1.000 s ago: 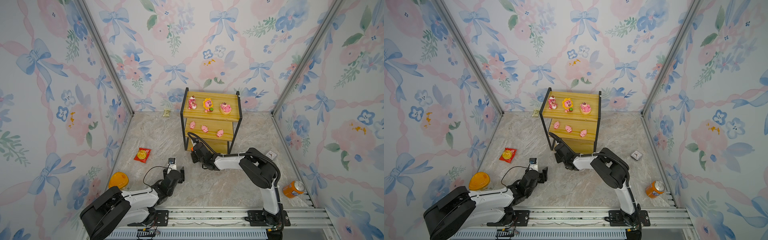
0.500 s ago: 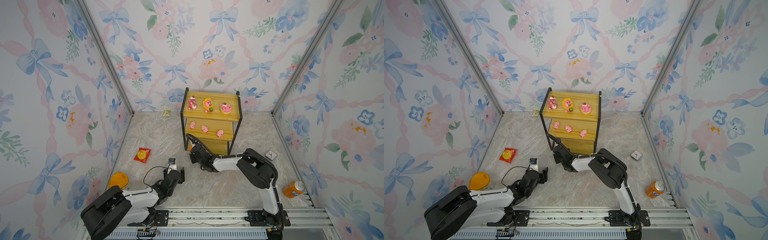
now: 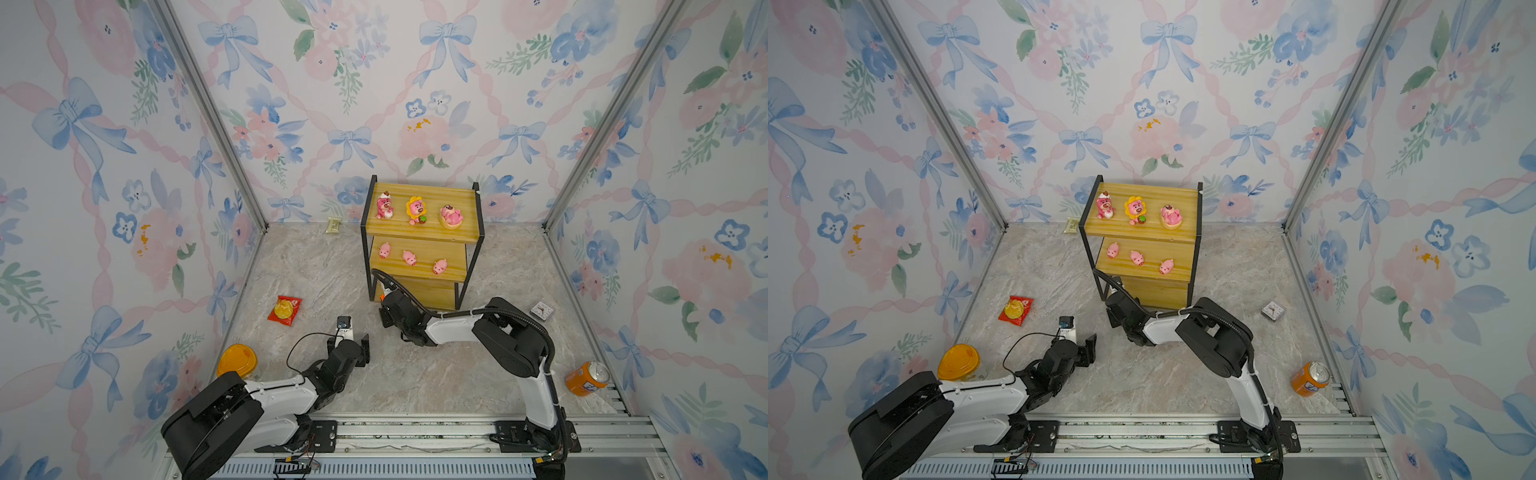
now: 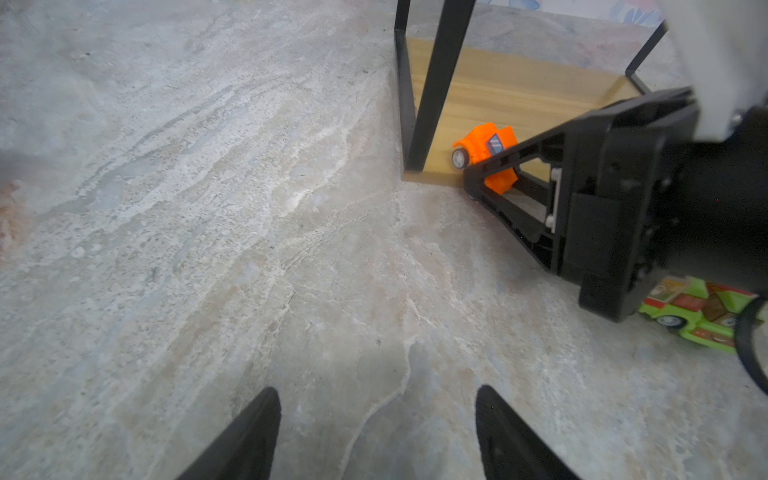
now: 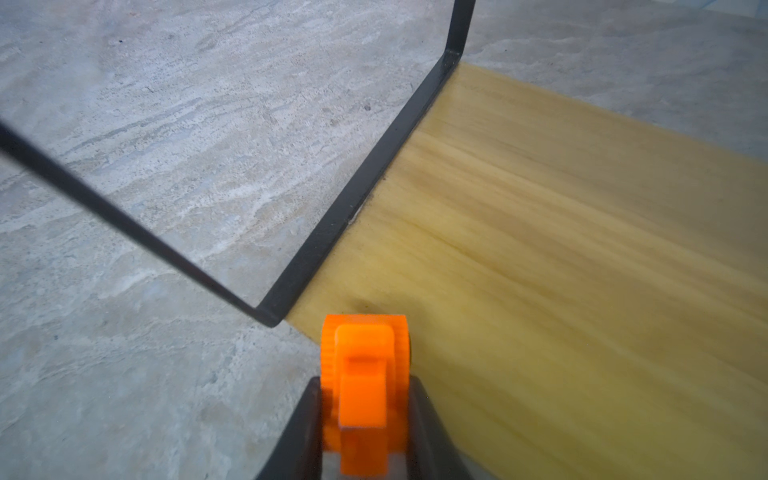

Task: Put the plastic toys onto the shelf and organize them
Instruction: 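Carry the held orange car over the bottom shelf board with the right gripper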

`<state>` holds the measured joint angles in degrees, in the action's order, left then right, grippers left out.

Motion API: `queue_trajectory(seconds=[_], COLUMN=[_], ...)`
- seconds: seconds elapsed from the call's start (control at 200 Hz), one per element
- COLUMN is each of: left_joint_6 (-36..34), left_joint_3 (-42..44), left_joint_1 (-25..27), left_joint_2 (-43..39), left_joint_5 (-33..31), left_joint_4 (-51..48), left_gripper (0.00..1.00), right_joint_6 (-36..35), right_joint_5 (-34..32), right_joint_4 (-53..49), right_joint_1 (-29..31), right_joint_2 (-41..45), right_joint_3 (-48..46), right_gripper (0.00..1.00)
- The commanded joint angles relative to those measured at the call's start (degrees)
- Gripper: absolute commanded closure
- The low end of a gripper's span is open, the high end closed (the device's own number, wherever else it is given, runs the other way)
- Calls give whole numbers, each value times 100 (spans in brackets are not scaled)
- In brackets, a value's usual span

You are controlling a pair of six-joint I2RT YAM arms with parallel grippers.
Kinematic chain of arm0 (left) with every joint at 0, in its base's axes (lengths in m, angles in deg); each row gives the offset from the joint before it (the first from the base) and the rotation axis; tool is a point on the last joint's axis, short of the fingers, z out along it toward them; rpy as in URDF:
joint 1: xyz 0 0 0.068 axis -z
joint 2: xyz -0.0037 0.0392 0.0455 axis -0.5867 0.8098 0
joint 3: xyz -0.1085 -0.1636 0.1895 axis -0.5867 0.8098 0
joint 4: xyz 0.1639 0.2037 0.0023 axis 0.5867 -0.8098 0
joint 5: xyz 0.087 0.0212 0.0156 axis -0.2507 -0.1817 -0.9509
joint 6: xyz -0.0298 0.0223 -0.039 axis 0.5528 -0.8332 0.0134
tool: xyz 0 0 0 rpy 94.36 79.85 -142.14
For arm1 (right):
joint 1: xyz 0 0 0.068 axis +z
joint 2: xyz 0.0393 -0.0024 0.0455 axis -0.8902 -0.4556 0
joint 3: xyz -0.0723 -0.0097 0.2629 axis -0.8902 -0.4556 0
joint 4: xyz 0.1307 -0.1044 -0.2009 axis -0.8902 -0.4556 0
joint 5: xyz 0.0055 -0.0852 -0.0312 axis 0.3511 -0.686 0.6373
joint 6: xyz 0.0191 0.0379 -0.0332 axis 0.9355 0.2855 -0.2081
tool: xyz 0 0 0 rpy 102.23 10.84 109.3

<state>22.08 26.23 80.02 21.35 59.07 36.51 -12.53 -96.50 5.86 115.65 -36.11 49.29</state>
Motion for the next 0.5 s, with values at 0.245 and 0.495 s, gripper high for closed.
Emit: queue_trajectory(seconds=[0.245,0.495], left_joint_6=[-105,-94], left_joint_3=[87,97], left_joint_1=[-59,-59], left_joint_2=[81,119], left_joint_5=[50,67], left_joint_4=[117,148], left_gripper=[25,25], right_joint_6=[-305,-394], right_joint_5=[-465,-555], right_joint_4=[463,574], right_joint_1=[-28,-28], right_joint_2=[312,351], right_joint_3=[-13,-66], right_gripper=[76,76])
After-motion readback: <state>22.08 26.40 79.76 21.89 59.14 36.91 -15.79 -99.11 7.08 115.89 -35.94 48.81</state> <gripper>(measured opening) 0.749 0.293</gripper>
